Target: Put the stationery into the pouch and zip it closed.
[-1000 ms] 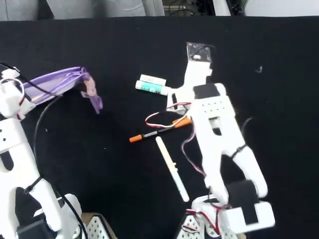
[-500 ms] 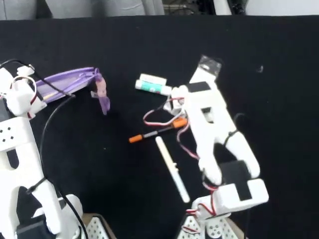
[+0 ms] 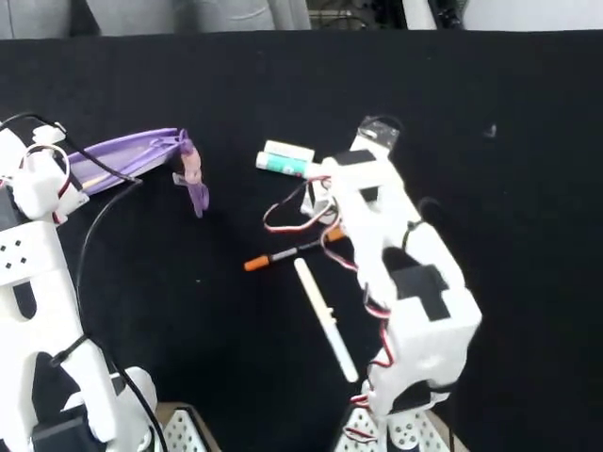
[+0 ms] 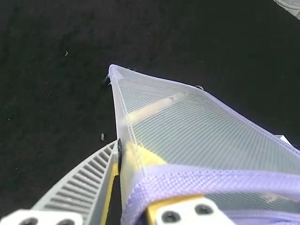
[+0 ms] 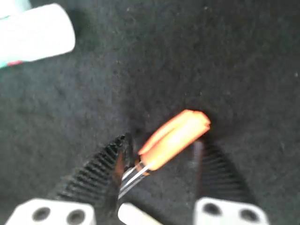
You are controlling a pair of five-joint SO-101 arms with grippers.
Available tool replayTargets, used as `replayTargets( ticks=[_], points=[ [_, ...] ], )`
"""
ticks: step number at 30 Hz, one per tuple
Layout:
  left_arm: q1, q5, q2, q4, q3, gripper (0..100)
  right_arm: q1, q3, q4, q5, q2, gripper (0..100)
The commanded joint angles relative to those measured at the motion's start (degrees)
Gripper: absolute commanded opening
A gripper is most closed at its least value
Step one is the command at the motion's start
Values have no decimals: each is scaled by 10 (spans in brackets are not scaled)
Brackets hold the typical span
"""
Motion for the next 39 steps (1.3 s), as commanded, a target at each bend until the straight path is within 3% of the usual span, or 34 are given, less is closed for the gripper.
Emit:
replayTargets(
  ticks=[1, 9, 12, 14, 22, 26, 39],
  points=[
    [7, 0, -4, -32, 14, 30, -10, -58, -4, 0, 36, 124],
    [7, 0, -4, -59, 34, 30, -8, -125, 84, 4, 61, 90],
    [7, 0, -4, -58, 32, 30, -8, -142, 89, 76, 61, 7],
    [7, 0, -5, -57, 31, 30, -8, -141, 92, 114, 61, 14],
    [8, -1, -10, -56, 13, 30, -7, -145, 93, 122, 23, 11],
    [8, -1, -4, -55, -37, 30, -10, -144, 93, 195, -46, 11],
    [167, 0, -4, 83, -187, 30, -4, -142, 105, 298, -279, 11]
  ],
)
